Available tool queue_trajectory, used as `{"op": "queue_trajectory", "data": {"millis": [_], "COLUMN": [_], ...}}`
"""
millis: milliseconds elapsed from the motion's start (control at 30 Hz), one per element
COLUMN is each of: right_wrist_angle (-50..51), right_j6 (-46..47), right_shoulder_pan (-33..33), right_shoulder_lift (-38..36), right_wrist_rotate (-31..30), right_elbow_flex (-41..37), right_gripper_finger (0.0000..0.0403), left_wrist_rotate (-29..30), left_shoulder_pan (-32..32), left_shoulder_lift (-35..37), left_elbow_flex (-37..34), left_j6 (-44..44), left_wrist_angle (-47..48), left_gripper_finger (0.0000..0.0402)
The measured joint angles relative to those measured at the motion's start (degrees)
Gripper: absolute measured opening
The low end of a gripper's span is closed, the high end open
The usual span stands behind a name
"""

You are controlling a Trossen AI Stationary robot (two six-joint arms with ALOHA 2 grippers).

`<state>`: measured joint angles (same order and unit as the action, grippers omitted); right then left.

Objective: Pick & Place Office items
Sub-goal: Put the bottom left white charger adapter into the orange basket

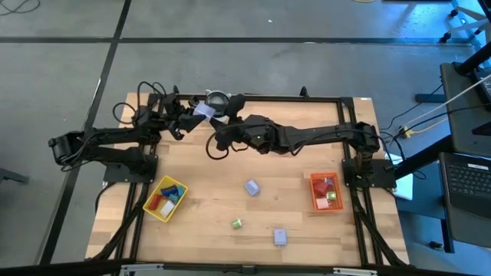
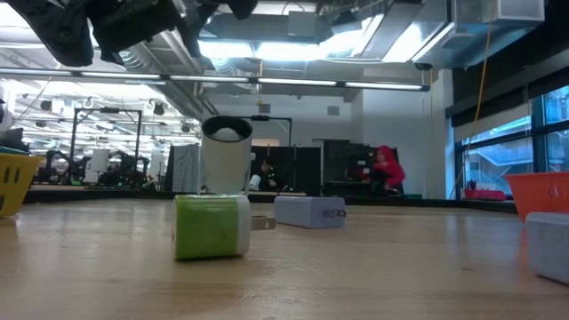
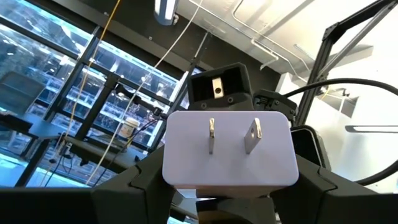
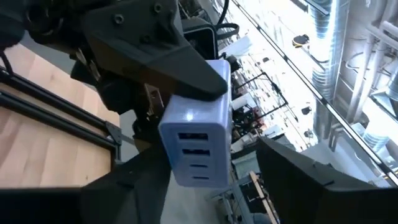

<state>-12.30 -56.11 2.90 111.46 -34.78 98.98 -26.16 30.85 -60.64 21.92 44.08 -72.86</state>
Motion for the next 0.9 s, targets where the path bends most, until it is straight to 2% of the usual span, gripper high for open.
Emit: {"op": "queue_trajectory", "data": {"millis": [300,733,900], "right_wrist_angle": [-0.1,0.4,0.3], "right_j6": [-0.1,-1.3,-1.4], "right_shoulder_pan": [-0.1,0.2,0.3], "right_shoulder_lift": [0.1,0.1,-0.1], "right_wrist_rotate": [0.6,-1.3,-4.6], "right_elbow_flex": [0.0,-0.1,0.0], "right_gripper_finger": [0.0122,0.0121,0.0121], "left_wrist_rotate": [-0.2,-0.5,-0.4], "left_shoulder_pan": [0.0,0.0,0.1], "left_shoulder_lift": [0.0,0.0,0.0], "left_elbow_flex": [0.1,0.1,0.0], "left_j6": [2.0,2.5,2.5], "left_wrist_angle": [-1.1,-0.8,-0.7], "left_gripper_finger": [0.0208,0.0223,0.0235]}}
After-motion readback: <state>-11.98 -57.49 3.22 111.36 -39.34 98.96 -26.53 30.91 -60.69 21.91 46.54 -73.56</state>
